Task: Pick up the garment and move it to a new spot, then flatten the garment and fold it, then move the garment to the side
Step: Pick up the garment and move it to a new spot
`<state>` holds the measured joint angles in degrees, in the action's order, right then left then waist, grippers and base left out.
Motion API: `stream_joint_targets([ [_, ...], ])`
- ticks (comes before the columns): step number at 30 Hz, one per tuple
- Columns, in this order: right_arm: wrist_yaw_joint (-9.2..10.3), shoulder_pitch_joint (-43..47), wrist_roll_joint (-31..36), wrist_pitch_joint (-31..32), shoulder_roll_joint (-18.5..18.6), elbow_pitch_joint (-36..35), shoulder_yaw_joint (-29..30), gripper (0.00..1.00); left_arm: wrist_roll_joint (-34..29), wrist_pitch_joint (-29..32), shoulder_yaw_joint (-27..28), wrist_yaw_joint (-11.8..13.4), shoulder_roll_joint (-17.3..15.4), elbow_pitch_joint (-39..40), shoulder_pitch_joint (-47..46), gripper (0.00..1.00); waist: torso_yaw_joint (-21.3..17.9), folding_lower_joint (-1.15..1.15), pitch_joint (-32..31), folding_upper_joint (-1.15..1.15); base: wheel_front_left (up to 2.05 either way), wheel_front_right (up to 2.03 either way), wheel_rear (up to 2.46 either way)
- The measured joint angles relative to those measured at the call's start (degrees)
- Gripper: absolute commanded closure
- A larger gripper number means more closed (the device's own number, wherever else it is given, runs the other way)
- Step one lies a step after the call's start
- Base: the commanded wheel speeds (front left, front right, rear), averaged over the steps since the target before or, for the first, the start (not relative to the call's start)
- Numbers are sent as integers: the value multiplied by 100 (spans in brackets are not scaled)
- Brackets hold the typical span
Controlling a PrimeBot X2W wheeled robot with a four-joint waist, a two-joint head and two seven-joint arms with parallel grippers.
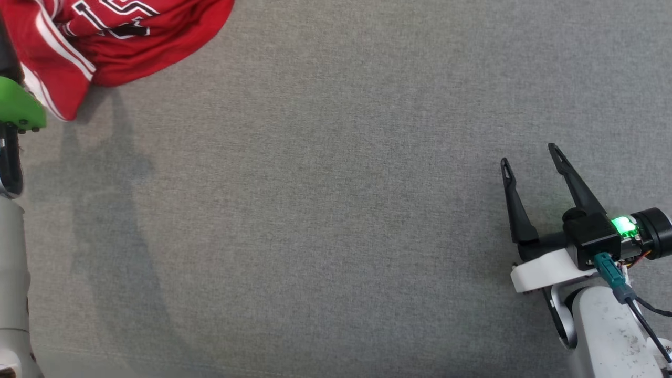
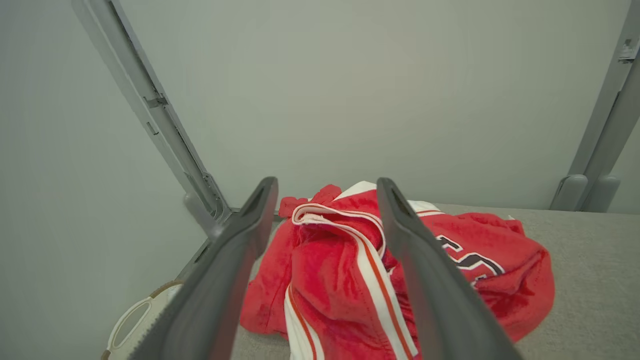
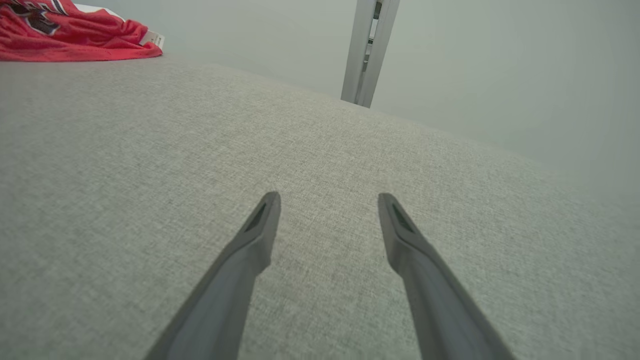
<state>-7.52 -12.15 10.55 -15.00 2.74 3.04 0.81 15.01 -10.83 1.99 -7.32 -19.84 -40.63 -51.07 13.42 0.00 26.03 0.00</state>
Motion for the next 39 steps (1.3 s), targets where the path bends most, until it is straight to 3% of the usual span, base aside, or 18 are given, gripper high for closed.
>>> stream_joint_targets([
  [10,-2,-19,22,-25,-19,-182,18,0,252,-14,-508,-7,-240,-1172,-354,0,-326,0,686,0,0,0,0],
  [19,-3,-55,-2,-58,-35,-227,-9,0,288,-245,-464,52,-485,-1857,-593,0,-432,0,813,0,0,0,0],
  [20,-3,-55,-16,-58,-33,-219,-8,0,300,-259,-458,52,-505,-1902,-597,56,-428,0,803,0,0,0,0],
  [21,-3,-55,-42,-58,-29,-201,-7,0,313,-270,-453,52,-535,-1956,-598,69,-423,0,788,0,0,0,0],
  [22,-3,-55,-56,-58,-24,-180,-9,0,319,-287,-457,52,-555,-2004,-601,100,-418,0,770,0,0,0,0],
  [31,-1,-49,-326,-30,1,136,-134,0,354,-392,-624,2,-727,-1971,-608,100,-425,0,430,0,0,0,0],
  [39,-1,139,-802,-14,3,417,-241,0,268,-420,-1407,-7,-1139,-856,-611,100,-539,0,-309,0,0,0,0],
])
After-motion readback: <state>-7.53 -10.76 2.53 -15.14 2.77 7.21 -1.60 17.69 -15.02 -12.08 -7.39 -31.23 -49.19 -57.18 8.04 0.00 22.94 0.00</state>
